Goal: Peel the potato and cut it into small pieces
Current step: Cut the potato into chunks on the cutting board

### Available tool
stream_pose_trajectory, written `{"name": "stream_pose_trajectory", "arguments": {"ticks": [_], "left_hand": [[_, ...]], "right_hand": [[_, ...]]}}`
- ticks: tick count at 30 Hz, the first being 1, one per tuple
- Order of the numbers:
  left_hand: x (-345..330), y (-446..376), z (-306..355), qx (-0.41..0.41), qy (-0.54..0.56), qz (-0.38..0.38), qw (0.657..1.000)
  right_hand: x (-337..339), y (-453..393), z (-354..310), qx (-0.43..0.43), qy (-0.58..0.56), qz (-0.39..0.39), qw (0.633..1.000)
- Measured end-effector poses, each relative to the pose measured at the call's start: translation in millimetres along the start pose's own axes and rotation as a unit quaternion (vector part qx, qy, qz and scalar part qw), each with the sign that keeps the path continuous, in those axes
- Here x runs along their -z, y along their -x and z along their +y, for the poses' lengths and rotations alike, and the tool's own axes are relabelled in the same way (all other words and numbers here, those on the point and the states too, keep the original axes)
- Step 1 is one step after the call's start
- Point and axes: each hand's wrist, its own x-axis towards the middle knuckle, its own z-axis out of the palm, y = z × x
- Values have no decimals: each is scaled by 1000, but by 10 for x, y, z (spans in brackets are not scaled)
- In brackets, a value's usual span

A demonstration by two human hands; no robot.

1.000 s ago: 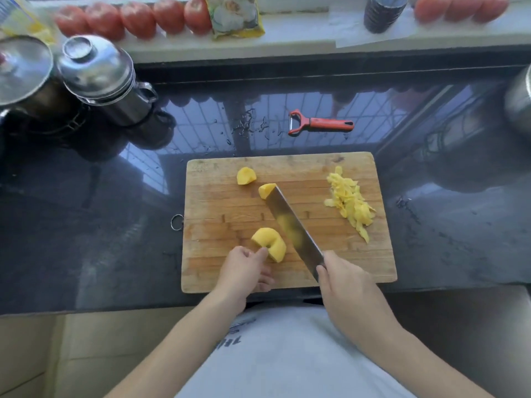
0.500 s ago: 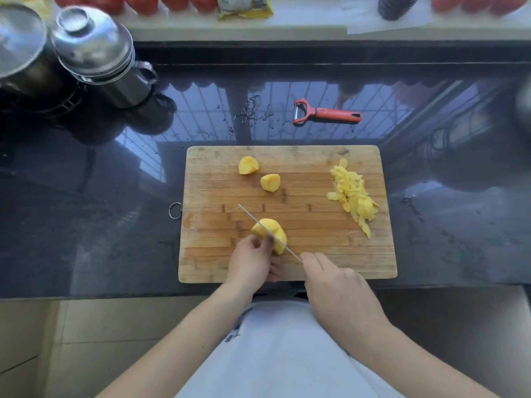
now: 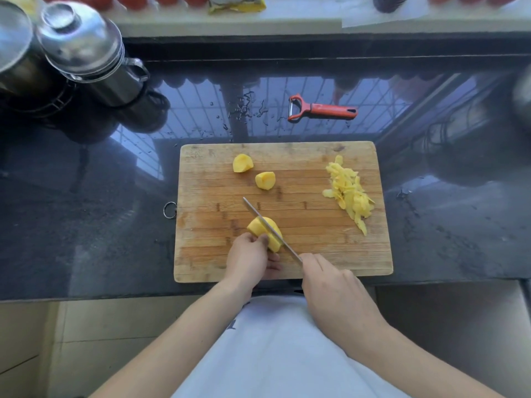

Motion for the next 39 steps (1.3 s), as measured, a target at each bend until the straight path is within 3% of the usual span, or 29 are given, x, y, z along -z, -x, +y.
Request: {"name": "stream_pose_trajectory", "arguments": {"ticks": [10,39], "left_hand": [[50,12,111,20,-52,-13,998],[6,93,139,24,-47,-14,999]], "right_hand": [[88,-116,-123,1,90,20,996],[-63,-173,-172,37,106,103,988]]}}
